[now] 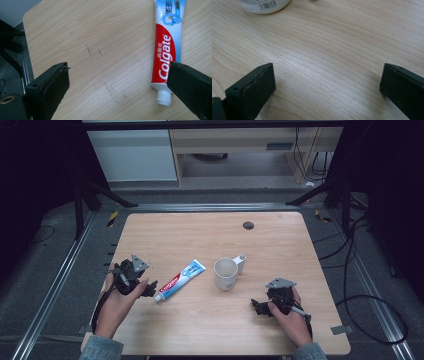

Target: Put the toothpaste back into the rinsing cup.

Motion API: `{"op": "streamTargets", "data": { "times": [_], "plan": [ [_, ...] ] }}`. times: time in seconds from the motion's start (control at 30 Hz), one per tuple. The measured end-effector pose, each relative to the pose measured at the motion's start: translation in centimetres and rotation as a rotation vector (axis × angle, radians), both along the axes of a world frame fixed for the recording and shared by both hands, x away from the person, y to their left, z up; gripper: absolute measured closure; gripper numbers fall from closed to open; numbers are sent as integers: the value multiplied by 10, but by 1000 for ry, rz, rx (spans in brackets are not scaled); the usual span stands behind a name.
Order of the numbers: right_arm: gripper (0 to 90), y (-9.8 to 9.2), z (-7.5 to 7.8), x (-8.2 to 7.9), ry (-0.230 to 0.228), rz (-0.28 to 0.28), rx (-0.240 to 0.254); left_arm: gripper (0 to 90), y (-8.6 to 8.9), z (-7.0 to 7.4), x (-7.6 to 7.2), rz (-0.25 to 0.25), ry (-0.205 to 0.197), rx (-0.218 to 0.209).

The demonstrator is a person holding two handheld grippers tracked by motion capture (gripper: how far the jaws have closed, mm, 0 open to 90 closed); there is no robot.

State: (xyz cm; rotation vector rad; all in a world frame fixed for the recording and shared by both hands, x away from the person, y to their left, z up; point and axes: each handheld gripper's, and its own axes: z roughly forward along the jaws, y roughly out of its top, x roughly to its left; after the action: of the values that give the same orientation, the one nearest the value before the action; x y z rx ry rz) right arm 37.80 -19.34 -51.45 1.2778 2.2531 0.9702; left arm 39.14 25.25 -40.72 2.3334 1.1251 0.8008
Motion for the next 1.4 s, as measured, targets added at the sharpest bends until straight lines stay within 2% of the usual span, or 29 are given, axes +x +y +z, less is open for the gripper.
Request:
{"op": "streamTargets", "data": {
  "times": [0.17, 0.23, 0.27, 0.33, 0.37, 0.4, 0.43, 0.5, 0.6, 0.9, 0.97, 1.03, 1.13, 1.4],
  "plan": [
    [4, 0, 0, 0, 0, 0, 0, 51, -3, -2, 5, 10, 32, 0],
    [4, 0, 0, 0, 0, 0, 0, 55, -5, -8, 8, 18, 58, 33],
    [4, 0, -1, 0, -11, 3, -9, 54, -7, -11, 9, 11, 86, 60],
    [4, 0, -1, 1, -11, 4, -10, 53, -10, -13, 11, 6, 106, 95],
    [4, 0, -1, 1, -11, 4, -10, 51, -10, -13, 11, 6, 106, 95],
    [4, 0, -1, 1, -11, 4, -10, 51, -13, -16, 13, -6, 135, 91],
    [4, 0, -1, 1, -11, 4, -10, 51, -13, -16, 13, -6, 135, 91],
    [4, 0, -1, 1, -11, 4, -10, 51, -19, -16, 18, -12, 159, 55],
    [4, 0, -1, 1, -11, 4, -9, 61, -27, -16, 22, -30, 182, 46],
    [4, 0, 0, 0, 1, 0, 1, 67, -60, -7, 33, -99, 238, 65],
    [4, 0, 0, 0, 1, 0, 0, 61, -69, -6, 37, -125, 265, 90],
    [4, 0, 0, 0, 0, 0, 0, 63, -71, -6, 39, -129, 271, 95],
    [4, 0, 0, 0, 0, 0, 1, 80, -76, -4, 44, -143, 301, 78],
    [4, 0, -1, 0, -10, 3, -9, 124, -87, -2, 51, -152, 327, 91]
  ]
}}
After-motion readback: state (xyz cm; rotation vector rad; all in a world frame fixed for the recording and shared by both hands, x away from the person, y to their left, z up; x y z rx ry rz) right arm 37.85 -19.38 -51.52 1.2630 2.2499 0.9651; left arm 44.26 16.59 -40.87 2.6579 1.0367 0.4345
